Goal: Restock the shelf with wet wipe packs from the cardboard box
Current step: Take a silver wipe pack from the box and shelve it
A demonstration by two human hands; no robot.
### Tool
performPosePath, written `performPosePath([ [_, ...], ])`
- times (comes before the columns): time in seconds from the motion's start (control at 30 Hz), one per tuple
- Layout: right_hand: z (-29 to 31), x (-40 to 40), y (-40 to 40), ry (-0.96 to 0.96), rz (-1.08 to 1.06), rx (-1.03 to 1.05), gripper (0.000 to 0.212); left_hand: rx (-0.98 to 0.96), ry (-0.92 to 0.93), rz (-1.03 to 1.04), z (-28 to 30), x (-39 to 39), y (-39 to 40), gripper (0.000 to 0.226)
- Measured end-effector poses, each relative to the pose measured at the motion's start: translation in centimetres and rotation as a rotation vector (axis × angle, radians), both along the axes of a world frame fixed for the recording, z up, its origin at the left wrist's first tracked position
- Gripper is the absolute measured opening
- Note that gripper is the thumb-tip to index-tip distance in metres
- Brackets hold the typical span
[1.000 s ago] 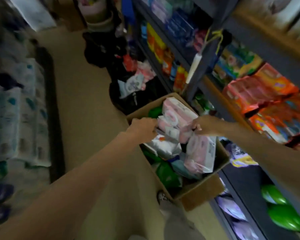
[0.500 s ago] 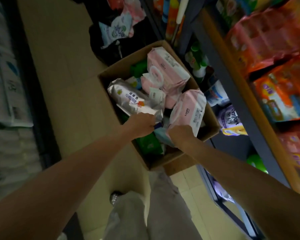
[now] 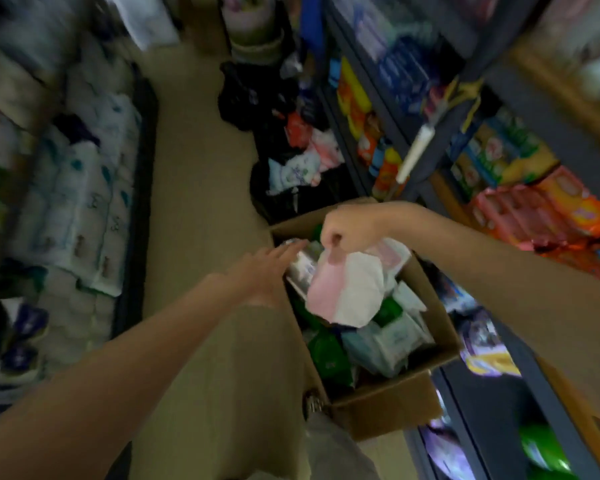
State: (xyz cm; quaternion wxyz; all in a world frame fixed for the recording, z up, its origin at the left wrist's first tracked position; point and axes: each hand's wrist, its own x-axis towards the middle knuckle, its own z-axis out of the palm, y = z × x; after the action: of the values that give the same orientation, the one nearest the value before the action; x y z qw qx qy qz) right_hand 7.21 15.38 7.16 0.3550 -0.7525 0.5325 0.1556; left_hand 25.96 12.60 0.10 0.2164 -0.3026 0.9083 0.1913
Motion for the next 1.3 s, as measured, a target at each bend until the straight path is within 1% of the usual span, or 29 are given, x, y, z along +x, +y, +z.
performPosePath([
  [0.07, 5.8, 4.9, -1.8, -0.016, 0.14, -0.121, 0.042, -0.075, -0.013, 0.007, 2.8, 4.4, -0.9, 0.122],
  [0.13, 11.2, 9.8, -3.0, -0.024, 0.253, -0.281, 0.037, -0.12, 0.045, 0.078, 5.7, 9.4, -1.1, 0.128],
  [0.2, 15.9, 14.8, -3.5, -0.033, 0.351, -0.431, 0.035, -0.127, 0.257, 0.241, 9.1, 14.7, -1.0, 0.131],
  [0.27, 20.6, 20.7, -3.0, -0.043, 0.474, -0.598, 0.039, -0.211, 0.455, 0.399, 13.6, 20.8, -0.4, 0.133],
  [0.33, 25.6, 27.2, -2.5, -0.097, 0.601, -0.742, 0.041, -0.378, 0.546, 0.478, 18.0, 27.9, 0.5, 0.13],
  [0.43, 32.7, 35.8, -1.7, -0.172, 0.724, -1.004, 0.037, -0.717, 0.653, 0.506, 25.0, 37.2, 2.9, 0.12],
  [0.47, 34.8, 38.3, -1.5, -0.201, 0.746, -1.083, 0.034, -0.77, 0.696, 0.552, 27.3, 39.7, 3.9, 0.118],
  [0.57, 39.7, 45.1, -0.8, -0.301, 0.811, -1.24, 0.03, -0.794, 0.828, 0.646, 33.1, 45.3, 8.4, 0.105],
  [0.63, 42.2, 49.2, 0.0, -0.378, 0.843, -1.346, 0.032, -0.91, 0.841, 0.786, 35.1, 48.7, 11.2, 0.104],
  [0.73, 44.5, 53.8, 0.1, -0.493, 0.814, -1.478, 0.031, -1.24, 0.734, 0.954, 37.4, 52.3, 14.9, 0.112],
  [0.77, 44.7, 54.8, -0.4, -0.534, 0.802, -1.5, 0.029, -1.372, 0.655, 0.959, 38.2, 53.3, 15.8, 0.111],
  [0.83, 44.2, 56.5, -1.3, -0.597, 0.782, -1.517, 0.023, -1.613, 0.403, 0.883, 39.7, 55.6, 17.2, 0.103],
  [0.9, 43.4, 58.5, -1.7, -0.652, 0.768, -1.506, 0.02, -1.712, 0.191, 0.824, 41.1, 57.7, 18.4, 0.097],
  [0.97, 43.3, 60.4, -1.4, -0.786, 0.77, -1.455, 0.018, -1.774, 0.063, 0.801, 42.3, 59.4, 19.0, 0.094],
  [1.0, 43.4, 61.2, -0.9, -0.87, 0.773, -1.387, 0.021, -1.808, 0.018, 0.792, 42.7, 60.1, 19.0, 0.093],
  [1.03, 43.5, 61.8, -0.4, -0.925, 0.778, -1.3, 0.032, -1.836, -0.02, 0.785, 43.1, 60.7, 19.0, 0.091],
  [1.07, 43.6, 62.3, 0.1, -0.939, 0.794, -1.214, 0.05, -1.856, -0.058, 0.78, 43.5, 61.2, 18.7, 0.091],
  [1.1, 43.4, 63.0, 0.4, -0.904, 0.822, -1.166, 0.072, -1.865, -0.1, 0.78, 43.9, 61.7, 18.2, 0.091],
  [1.13, 43.1, 63.9, 0.6, -0.814, 0.861, -1.199, 0.093, -1.869, -0.14, 0.78, 44.4, 62.3, 17.7, 0.094],
  [1.17, 42.8, 65.2, 0.6, -0.698, 0.89, -1.302, 0.107, -1.872, -0.177, 0.778, 45.1, 62.8, 17.0, 0.097],
  [1.2, 42.4, 66.7, 0.3, -0.621, 0.896, -1.44, 0.115, -1.885, -0.212, 0.768, 45.9, 63.4, 16.3, 0.099],
  [1.27, 42.4, 69.9, -1.1, -0.615, 0.803, -1.74, 0.118, -1.934, -0.284, 0.735, 48.2, 64.4, 14.7, 0.098],
  [1.3, 43.0, 71.2, -2.1, -0.649, 0.734, -1.836, 0.117, -1.965, -0.325, 0.714, 49.5, 64.9, 14.0, 0.097],
])
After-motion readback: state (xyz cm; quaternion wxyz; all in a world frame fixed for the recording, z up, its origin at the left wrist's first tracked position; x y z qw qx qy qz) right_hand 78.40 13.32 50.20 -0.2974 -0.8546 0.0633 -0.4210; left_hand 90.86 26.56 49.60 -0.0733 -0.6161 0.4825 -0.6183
